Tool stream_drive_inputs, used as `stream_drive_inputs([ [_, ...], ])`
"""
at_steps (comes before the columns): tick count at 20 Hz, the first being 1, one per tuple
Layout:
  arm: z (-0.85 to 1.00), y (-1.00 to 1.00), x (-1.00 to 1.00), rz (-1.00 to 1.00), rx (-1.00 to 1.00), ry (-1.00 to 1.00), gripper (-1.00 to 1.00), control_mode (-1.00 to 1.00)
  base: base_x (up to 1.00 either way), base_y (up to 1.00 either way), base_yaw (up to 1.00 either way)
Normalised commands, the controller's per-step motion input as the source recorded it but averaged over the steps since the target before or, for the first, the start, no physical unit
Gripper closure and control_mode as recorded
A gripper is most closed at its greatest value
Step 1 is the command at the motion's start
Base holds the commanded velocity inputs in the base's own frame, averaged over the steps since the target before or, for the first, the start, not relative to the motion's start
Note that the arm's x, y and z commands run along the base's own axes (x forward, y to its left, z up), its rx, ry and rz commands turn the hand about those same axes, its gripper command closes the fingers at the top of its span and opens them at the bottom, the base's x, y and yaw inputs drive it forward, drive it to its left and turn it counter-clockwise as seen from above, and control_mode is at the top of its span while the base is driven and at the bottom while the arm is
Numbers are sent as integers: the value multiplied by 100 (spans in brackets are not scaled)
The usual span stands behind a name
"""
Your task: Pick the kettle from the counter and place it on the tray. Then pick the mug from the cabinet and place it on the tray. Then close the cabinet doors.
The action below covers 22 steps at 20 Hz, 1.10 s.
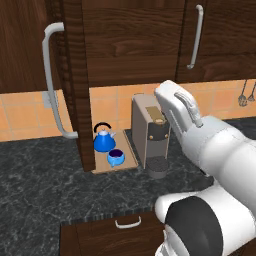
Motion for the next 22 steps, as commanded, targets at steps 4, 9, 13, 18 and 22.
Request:
stream_drive_inputs([
  [4,-41,65,-45,0,-1,-4,100,-100,0,0,0],
  [9,-30,61,-19,-4,0,-6,100,-100,0,0,0],
  [13,-14,36,0,-8,0,-6,100,-100,0,0,0],
  [18,-39,59,1,-10,-3,-1,100,-100,0,0,0],
  [22,-29,56,0,-9,-3,0,100,-100,0,0,0],
])
